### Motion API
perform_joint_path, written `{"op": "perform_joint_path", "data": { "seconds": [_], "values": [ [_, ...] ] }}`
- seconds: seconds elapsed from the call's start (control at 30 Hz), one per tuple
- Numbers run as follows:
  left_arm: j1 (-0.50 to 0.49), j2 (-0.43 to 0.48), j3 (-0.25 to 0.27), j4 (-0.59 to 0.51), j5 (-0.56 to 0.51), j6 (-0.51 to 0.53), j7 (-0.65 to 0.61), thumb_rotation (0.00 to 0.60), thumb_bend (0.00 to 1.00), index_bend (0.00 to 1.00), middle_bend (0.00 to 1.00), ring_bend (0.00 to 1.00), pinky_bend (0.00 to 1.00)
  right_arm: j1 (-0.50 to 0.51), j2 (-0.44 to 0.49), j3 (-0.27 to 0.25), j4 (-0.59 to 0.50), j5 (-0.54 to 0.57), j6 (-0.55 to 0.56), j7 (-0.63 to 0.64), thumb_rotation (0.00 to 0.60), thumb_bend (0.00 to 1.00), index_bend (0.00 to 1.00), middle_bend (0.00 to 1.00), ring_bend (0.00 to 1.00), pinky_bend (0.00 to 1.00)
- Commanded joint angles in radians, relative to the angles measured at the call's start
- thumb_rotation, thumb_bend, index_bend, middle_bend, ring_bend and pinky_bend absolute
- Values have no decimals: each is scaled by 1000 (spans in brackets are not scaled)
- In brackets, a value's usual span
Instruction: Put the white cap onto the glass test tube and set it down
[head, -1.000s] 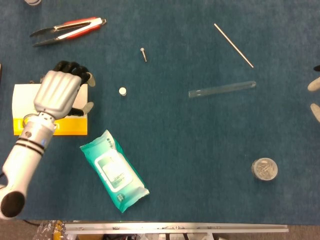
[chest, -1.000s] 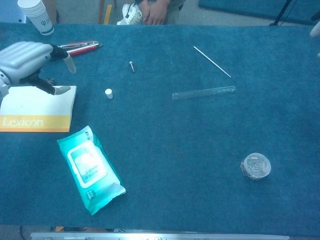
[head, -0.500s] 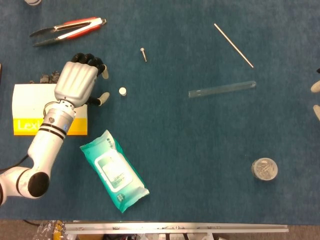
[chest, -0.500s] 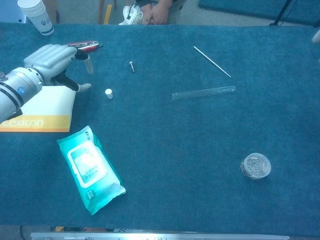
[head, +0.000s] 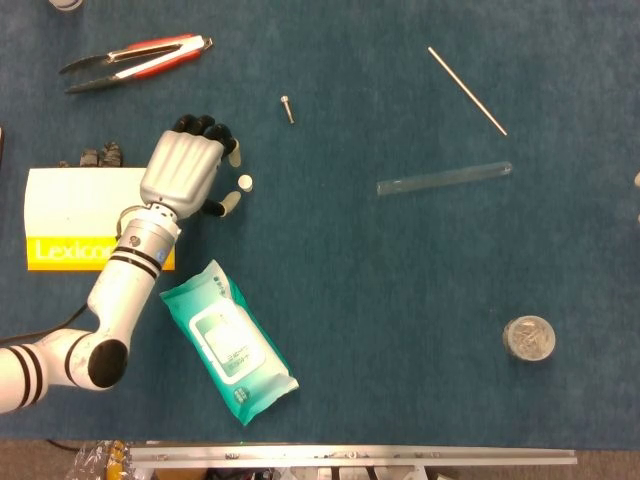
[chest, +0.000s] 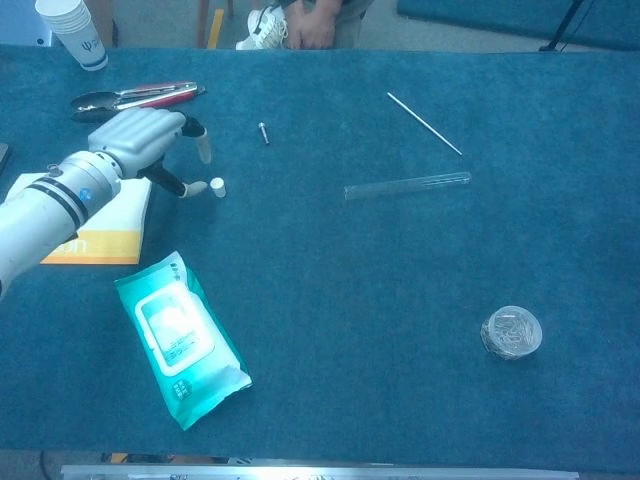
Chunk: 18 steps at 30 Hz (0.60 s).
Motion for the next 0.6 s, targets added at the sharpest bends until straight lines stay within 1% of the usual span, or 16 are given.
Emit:
{"op": "perform_joint_path", "data": {
  "seconds": [0.03,0.3,0.6],
  "values": [
    [-10,-18,4,20,6,-7,-2,500,261,405,254,144,131,-3,3,-2,0,-2,3,3,600,268,449,278,205,355],
    [-25,-73,15,93,8,-28,-15,503,261,405,254,142,131,-14,14,-7,-1,-3,13,8,600,268,449,278,205,355],
    [-31,-100,11,149,4,-43,-39,519,261,411,256,142,131,-17,18,-8,0,-2,14,11,600,268,449,278,205,355]
  ]
}}
